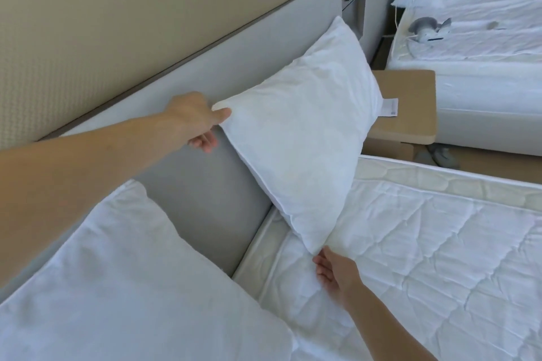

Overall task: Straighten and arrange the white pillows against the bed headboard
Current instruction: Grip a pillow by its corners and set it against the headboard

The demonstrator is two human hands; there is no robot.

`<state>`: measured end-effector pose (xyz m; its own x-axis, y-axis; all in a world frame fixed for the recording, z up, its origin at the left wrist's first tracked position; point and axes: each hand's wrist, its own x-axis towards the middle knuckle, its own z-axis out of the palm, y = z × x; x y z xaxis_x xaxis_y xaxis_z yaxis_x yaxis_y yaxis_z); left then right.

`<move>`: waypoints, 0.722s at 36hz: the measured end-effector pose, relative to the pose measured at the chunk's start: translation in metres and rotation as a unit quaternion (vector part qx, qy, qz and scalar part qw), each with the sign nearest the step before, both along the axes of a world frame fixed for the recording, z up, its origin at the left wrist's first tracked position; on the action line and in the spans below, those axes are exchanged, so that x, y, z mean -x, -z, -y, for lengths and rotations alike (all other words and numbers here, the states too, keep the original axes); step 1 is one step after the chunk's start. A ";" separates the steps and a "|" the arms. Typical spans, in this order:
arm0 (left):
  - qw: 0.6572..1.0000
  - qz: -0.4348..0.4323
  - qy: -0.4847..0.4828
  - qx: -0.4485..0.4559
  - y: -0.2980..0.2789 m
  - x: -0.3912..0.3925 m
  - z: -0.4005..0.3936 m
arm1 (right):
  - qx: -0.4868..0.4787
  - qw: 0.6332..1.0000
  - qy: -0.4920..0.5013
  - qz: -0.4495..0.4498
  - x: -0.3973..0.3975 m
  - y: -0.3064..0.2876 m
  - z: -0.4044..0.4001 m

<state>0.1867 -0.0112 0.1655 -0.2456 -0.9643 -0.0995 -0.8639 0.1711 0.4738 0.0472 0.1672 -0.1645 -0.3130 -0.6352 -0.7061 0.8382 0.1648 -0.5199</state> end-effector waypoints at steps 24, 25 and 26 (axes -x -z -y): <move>0.969 0.160 0.079 0.172 0.010 0.007 -0.004 | -0.085 0.991 -0.035 -0.098 0.005 0.026 0.022; 0.951 0.220 0.092 0.199 0.005 0.007 -0.005 | -0.088 0.990 -0.035 -0.102 0.005 0.026 0.022; 0.930 0.270 0.098 0.227 0.000 0.008 -0.008 | -0.091 0.989 -0.033 -0.110 0.005 0.026 0.023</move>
<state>0.1790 -0.0036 0.1657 -0.4544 -0.8786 0.1469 -0.8856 0.4278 -0.1811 0.0424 0.1444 -0.1903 -0.4331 -0.5286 -0.7301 0.6925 0.3234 -0.6449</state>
